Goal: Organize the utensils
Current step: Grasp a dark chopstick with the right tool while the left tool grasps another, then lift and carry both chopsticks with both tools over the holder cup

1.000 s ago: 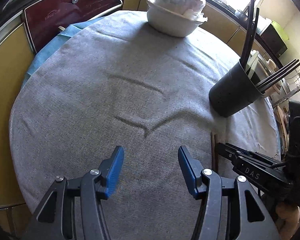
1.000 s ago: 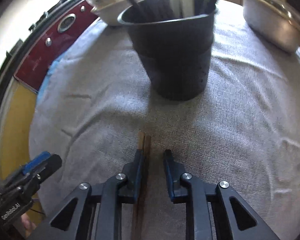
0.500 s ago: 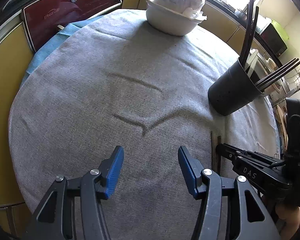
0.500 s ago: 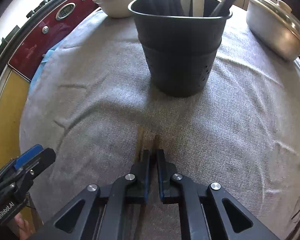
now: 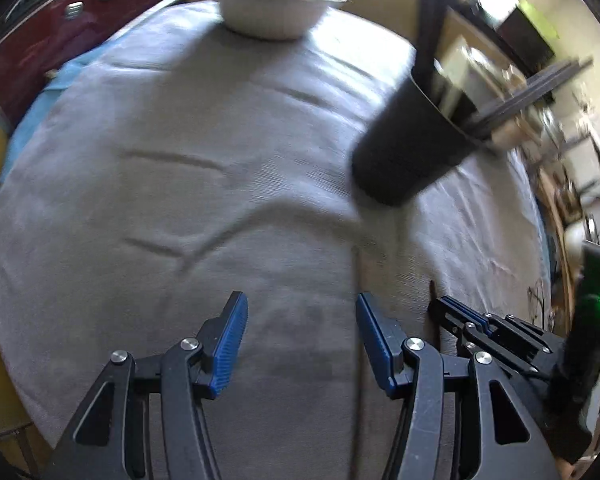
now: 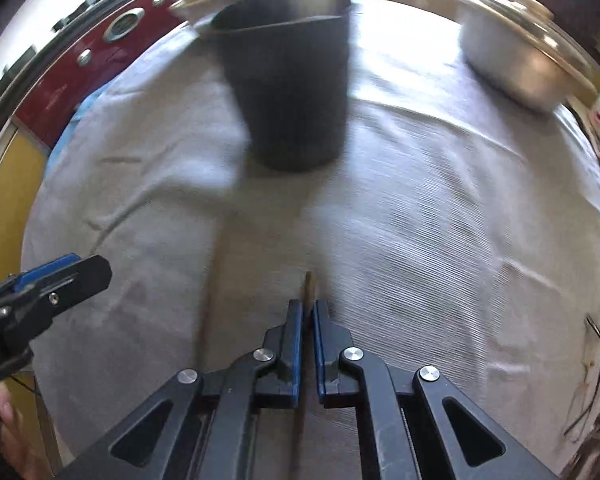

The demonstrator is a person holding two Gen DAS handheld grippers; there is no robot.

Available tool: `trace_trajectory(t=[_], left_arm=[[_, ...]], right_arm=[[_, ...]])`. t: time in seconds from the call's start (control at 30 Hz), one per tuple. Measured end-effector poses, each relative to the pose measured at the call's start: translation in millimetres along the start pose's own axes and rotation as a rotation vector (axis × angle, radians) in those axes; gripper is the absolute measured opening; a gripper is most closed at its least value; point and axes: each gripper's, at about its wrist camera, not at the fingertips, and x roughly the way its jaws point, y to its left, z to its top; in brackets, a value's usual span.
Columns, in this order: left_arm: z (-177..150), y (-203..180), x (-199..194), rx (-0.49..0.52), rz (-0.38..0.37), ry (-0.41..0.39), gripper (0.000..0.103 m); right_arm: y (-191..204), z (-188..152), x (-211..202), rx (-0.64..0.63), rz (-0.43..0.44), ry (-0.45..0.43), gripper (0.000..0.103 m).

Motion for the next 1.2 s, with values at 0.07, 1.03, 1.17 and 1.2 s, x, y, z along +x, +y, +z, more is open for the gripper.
trace_trajectory(t=[0.07,1.03,1.17,1.2], left_arm=[[5.7,-13.4,10.1,0.020,-0.007,0.039,0.056],[17.6,-61.4,45.7,0.171,0.288,0.052,0.006],[15.2,-65.4,44.8,0.178,0.259,0.036,0.005],[15.5,-61.0,40.1,0.163,0.233,0.032,0.005]], right_arm=[[-14.3,-3.5,-2.6,0.038,0.005,-0.010,0.006],[-50.3,-15.5,-10.7,-0.021,-0.006,-0.038,0.007],[-51.6,-17.4,-12.9,-0.016,-0.001,-0.051,0.006],[-52.8,-18.7,-14.7,-0.001,0.017,-0.054,0.006]])
